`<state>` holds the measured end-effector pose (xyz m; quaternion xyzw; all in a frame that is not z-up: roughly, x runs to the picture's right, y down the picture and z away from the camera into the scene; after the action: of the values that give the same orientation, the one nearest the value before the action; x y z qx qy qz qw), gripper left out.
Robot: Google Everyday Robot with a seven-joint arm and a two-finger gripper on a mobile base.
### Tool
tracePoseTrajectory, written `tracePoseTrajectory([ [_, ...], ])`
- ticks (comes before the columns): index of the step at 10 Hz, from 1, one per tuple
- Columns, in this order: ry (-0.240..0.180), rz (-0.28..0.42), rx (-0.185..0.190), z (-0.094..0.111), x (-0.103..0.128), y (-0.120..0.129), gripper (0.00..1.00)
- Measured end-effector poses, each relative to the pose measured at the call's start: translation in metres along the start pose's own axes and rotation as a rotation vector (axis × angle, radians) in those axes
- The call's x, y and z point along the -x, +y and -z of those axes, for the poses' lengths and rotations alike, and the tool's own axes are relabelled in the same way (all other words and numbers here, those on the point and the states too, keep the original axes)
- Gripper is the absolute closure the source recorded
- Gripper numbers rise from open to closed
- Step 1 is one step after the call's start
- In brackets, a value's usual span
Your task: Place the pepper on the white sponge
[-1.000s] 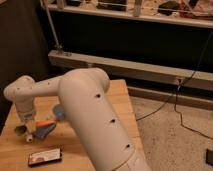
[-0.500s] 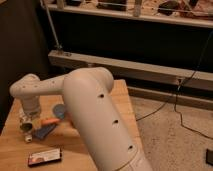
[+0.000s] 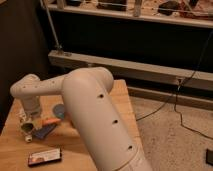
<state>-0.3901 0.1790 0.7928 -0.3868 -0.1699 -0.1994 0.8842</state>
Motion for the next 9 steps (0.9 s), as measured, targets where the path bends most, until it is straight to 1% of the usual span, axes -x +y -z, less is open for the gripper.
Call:
tracePoseTrajectory([
  [2,0.007,0.023,0.011,-0.003,0.005,0.000,0.78],
  [4,0.005,0.049,0.016,-0.004,0.015,-0.004,0.78],
  [7,-0.001,0.102,0.015,-0.004,0.040,-0.010,0.78],
  [9,-0.002,0.117,0.010,-0.003,0.049,-0.012,0.78],
])
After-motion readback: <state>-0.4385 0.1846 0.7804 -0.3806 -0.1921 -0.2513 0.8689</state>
